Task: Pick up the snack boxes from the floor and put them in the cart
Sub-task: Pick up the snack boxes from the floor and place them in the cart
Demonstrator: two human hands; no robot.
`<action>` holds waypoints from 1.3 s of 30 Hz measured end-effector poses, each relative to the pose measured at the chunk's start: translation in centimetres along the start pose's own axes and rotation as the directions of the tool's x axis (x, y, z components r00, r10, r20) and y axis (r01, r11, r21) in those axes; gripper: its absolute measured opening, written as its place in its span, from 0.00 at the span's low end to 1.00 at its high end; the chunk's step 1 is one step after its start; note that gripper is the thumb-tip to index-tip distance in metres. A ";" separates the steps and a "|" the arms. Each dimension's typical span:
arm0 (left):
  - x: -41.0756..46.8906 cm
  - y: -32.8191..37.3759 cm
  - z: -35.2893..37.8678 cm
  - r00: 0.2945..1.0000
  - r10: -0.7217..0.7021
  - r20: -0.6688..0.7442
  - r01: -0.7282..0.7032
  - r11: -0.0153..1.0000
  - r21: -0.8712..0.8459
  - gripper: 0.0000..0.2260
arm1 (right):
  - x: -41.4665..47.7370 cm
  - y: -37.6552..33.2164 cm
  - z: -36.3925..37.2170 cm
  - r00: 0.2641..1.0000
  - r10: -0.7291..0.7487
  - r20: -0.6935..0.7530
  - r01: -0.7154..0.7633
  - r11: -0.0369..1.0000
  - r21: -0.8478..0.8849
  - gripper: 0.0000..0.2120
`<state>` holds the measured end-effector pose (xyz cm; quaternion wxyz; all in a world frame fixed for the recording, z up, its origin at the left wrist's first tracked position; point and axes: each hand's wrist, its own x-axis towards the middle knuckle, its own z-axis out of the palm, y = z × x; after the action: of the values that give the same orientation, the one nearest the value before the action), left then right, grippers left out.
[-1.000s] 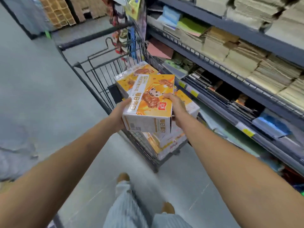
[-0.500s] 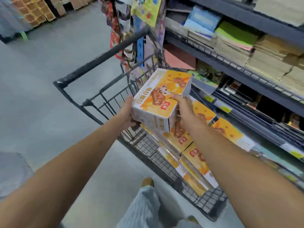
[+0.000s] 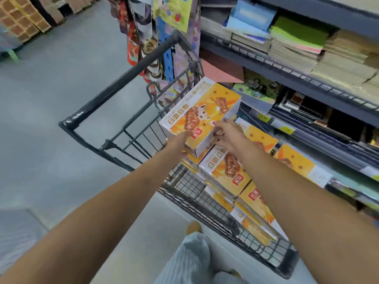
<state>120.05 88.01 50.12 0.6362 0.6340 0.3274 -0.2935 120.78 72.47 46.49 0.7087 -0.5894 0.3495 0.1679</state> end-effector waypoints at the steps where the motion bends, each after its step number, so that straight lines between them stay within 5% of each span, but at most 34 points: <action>1: 0.0 0.1 0.4 0.995 0.051 -0.085 -0.050 0.999 0.017 0.25 | -0.4 0.2 -0.6 1.000 -0.014 0.007 0.014 1.000 0.000 0.11; 4: -1.2 -0.1 2.5 0.938 0.241 -0.248 -0.175 0.950 0.259 0.38 | -2.9 0.4 -3.1 0.998 -0.054 -0.029 0.055 0.998 0.023 0.20; 8: -4.2 -2.0 5.9 0.949 0.313 -0.039 -0.288 0.909 0.302 0.32 | -6.3 1.0 -7.4 0.992 -0.086 -0.092 0.093 0.992 0.081 0.13; 13: -10.0 -6.8 11.8 0.958 0.226 0.179 -0.278 0.891 0.358 0.24 | -12.4 4.0 -15.1 0.982 -0.133 -0.132 0.150 0.980 0.129 0.12; 21: -22.9 -19.2 23.0 0.869 0.167 0.465 -0.409 0.772 0.487 0.06 | -26.8 13.7 -31.2 0.963 -0.132 -0.236 0.179 0.965 0.192 0.14; 24: -28.1 -25.4 27.3 0.827 0.128 0.548 -0.450 0.735 0.508 0.07 | -32.9 18.7 -37.0 0.929 -0.102 -0.355 0.200 0.947 0.251 0.19; 34: -38.6 -39.4 38.1 0.673 -0.127 0.728 -0.535 0.596 0.599 0.18 | -47.0 31.7 -49.9 0.798 0.048 -0.601 0.265 0.868 0.421 0.08; 39: -41.3 -45.5 44.0 0.611 -0.247 0.752 -0.558 0.540 0.630 0.18 | -51.2 37.3 -55.6 0.711 0.162 -0.684 0.307 0.804 0.509 0.10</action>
<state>60.78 41.30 53.90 0.3603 0.6905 -0.2245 -0.5856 44.18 37.68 51.82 0.6754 -0.3716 0.5998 -0.2143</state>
